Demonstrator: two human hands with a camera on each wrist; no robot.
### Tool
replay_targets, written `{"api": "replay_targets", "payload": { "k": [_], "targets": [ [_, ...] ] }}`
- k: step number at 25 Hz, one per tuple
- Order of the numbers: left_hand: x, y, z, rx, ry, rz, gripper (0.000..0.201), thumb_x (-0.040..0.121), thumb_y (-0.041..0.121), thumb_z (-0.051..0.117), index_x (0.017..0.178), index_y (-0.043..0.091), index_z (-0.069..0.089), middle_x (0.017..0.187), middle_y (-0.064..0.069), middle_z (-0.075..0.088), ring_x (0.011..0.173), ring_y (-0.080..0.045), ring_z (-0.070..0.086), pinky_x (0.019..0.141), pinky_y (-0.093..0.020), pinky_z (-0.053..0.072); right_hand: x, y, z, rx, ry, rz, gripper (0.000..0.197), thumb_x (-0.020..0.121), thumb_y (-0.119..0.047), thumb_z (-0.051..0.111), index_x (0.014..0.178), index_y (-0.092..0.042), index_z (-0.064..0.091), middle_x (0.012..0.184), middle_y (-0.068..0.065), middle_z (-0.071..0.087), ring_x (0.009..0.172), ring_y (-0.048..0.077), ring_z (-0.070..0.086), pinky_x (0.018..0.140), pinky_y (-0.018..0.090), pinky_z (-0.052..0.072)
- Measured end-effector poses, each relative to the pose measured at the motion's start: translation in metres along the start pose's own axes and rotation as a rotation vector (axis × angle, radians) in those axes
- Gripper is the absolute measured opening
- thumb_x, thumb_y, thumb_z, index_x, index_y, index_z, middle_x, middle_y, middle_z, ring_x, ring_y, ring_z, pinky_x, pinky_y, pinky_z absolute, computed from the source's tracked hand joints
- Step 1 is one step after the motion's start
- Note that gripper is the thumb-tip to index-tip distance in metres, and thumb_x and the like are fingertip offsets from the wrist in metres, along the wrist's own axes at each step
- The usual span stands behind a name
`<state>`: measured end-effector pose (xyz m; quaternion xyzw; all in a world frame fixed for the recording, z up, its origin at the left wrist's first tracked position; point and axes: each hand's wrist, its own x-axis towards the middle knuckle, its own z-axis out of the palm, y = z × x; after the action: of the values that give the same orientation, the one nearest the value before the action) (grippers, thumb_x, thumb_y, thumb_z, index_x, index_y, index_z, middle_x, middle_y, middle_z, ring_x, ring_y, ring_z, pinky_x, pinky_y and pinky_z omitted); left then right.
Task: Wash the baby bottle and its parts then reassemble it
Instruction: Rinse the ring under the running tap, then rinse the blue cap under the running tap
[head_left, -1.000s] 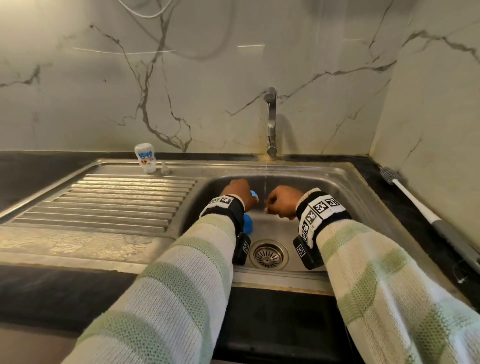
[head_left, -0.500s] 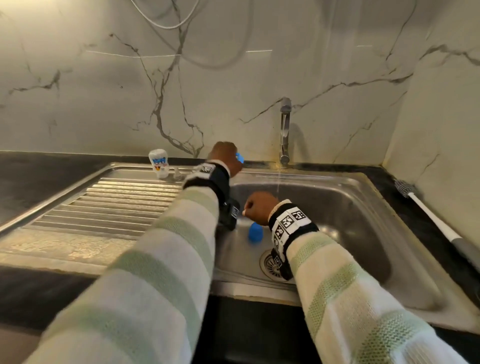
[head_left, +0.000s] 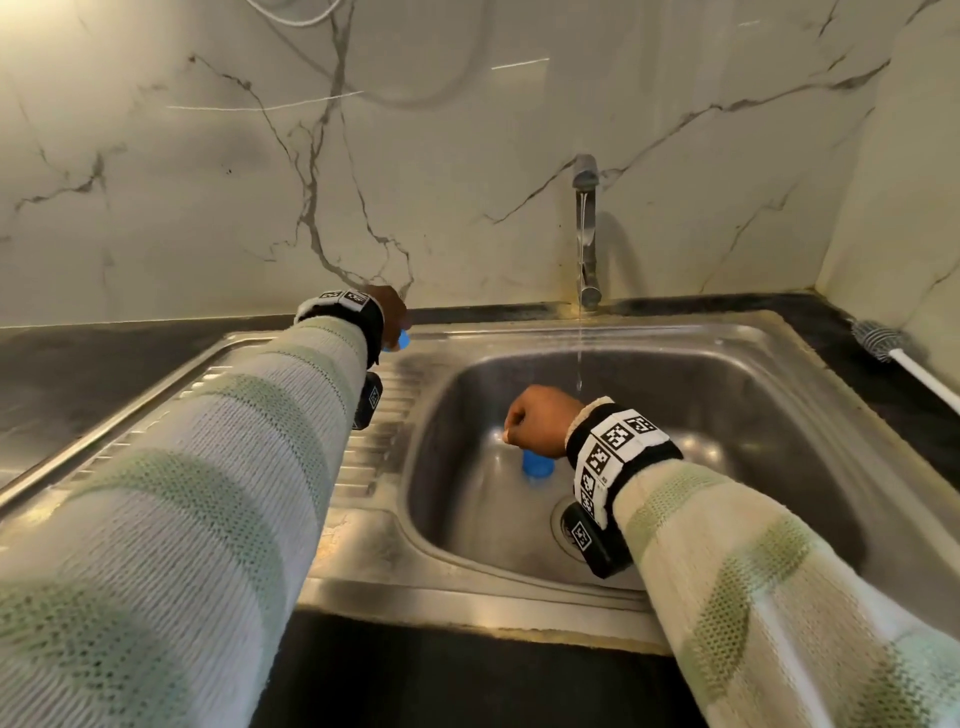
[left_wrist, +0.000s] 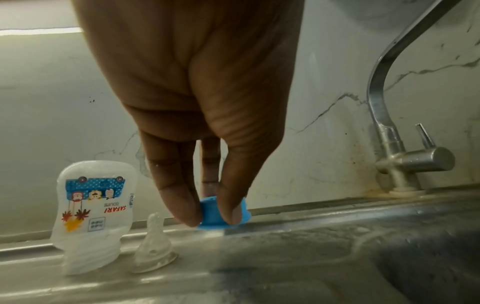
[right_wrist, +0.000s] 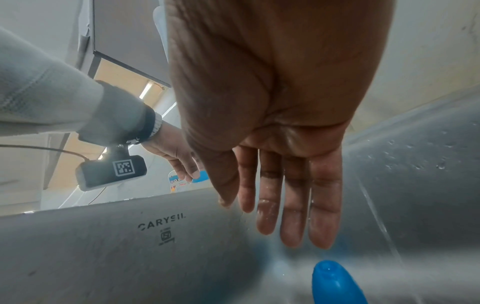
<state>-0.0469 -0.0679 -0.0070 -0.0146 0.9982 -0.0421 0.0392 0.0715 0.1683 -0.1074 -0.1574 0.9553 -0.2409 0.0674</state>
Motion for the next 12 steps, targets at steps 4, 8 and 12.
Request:
{"api": "replay_targets", "payload": {
  "k": [4, 8, 12],
  "targets": [
    [0.018, -0.007, 0.002, -0.03, -0.046, -0.036, 0.039, 0.078, 0.015, 0.077, 0.116, 0.02, 0.07, 0.082, 0.002, 0.066, 0.086, -0.027, 0.071, 0.087, -0.041, 0.058, 0.001, 0.001, -0.001, 0.007, -0.009, 0.003, 0.02, 0.091, -0.022, 0.063, 0.096, -0.008, 0.076, 0.096, 0.007, 0.074, 0.089, 0.021, 0.068, 0.075, 0.028, 0.051],
    [0.043, -0.018, 0.015, -0.027, -0.088, -0.085, 0.05, 0.056, 0.029, 0.076, 0.105, 0.038, 0.072, 0.085, 0.008, 0.069, 0.079, -0.025, 0.072, 0.082, -0.043, 0.058, -0.001, 0.001, -0.001, 0.034, -0.031, 0.021, 0.02, 0.092, -0.021, 0.062, 0.097, -0.007, 0.075, 0.097, 0.009, 0.073, 0.09, 0.023, 0.069, 0.086, 0.036, 0.057],
    [0.046, -0.015, 0.025, -0.067, -0.09, -0.093, 0.051, 0.06, 0.03, 0.076, 0.11, 0.033, 0.071, 0.097, 0.005, 0.068, 0.086, -0.025, 0.072, 0.086, -0.043, 0.057, -0.004, 0.0, -0.003, 0.053, -0.046, 0.036, 0.022, 0.093, -0.022, 0.062, 0.101, -0.006, 0.074, 0.099, 0.011, 0.073, 0.092, 0.025, 0.069, 0.087, 0.037, 0.057]
  ]
}}
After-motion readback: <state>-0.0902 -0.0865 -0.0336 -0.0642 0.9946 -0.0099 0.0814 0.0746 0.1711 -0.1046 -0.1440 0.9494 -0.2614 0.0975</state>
